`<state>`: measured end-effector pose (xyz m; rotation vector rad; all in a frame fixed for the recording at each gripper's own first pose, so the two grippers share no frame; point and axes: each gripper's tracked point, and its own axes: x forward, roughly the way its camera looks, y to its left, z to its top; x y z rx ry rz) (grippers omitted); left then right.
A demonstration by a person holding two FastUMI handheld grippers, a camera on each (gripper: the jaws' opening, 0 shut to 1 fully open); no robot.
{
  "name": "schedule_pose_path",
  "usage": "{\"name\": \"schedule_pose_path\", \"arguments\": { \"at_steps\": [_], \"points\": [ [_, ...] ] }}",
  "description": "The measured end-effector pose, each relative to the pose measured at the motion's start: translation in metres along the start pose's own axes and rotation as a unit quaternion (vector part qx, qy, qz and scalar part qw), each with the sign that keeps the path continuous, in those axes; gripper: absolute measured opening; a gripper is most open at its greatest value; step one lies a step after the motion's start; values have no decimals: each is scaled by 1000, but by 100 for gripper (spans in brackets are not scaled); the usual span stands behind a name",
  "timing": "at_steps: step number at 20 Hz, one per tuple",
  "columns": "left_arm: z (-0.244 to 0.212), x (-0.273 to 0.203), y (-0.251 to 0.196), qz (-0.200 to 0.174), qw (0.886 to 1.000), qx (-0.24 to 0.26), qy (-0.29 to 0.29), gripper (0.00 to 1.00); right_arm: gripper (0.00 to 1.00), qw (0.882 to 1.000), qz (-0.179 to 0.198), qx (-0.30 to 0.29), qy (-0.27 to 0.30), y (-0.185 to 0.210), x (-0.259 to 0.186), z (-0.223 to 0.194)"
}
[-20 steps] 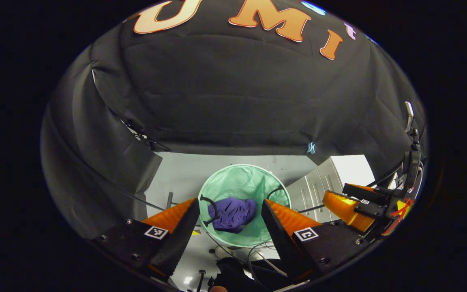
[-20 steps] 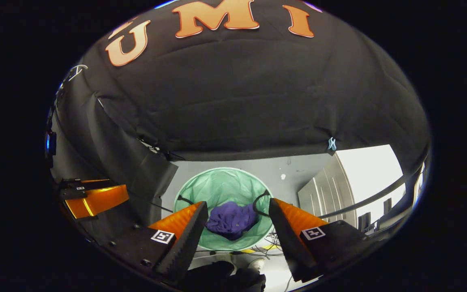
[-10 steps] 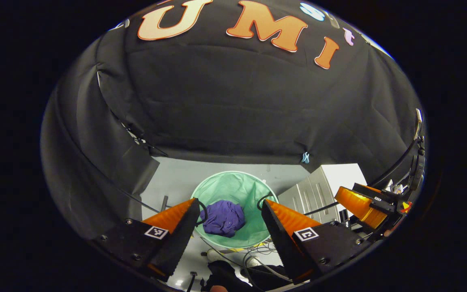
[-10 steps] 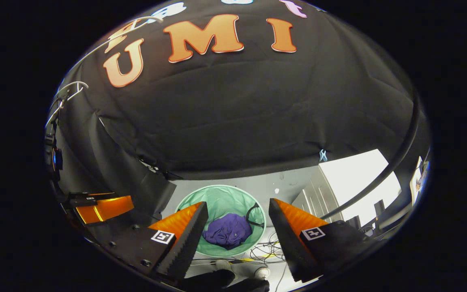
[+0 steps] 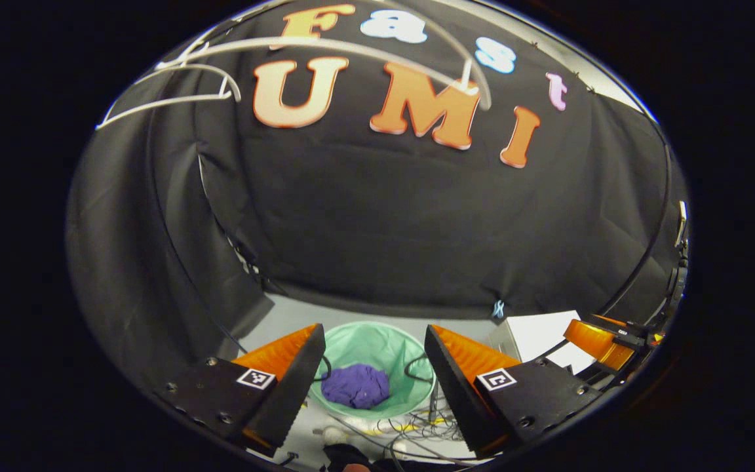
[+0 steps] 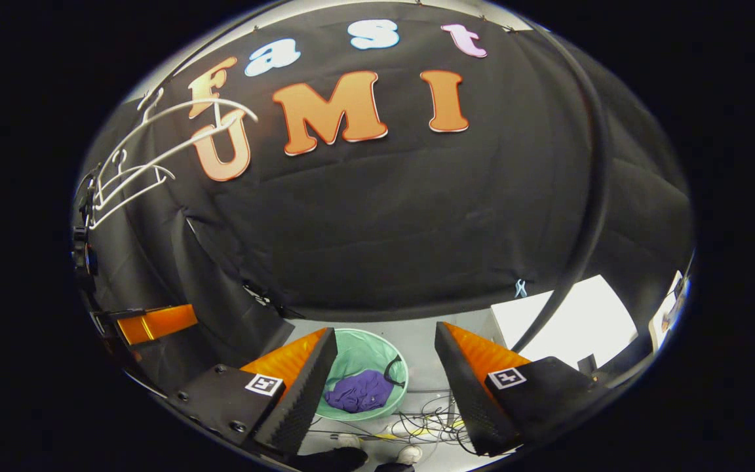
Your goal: Grasp the clothes on the hanger with both hands and then place them into the laundry hamper below.
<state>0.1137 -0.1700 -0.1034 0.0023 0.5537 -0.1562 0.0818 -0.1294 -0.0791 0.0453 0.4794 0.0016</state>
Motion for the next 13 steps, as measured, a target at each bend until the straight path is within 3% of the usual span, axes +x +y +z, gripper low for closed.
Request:
{"name": "schedule_pose_path", "arguments": {
  "at_steps": [4, 7, 9, 13],
  "points": [
    [56, -55, -16, 8, 994, 8, -108, 97, 98, 996, -3, -22, -83, -35, -50, 52],
    [96, -105, -26, 13, 978, 16, -210, 96, 100, 989, 7, -16, -149, -58, -84, 90],
    [115, -132, -28, 41, 967, 21, -250, 92, 100, 983, -1, -26, -181, -76, -98, 112],
    [141, -160, -41, 56, 955, 14, -292, 92, 89, 974, -7, -37, -222, -98, -120, 141]
  ]
}}
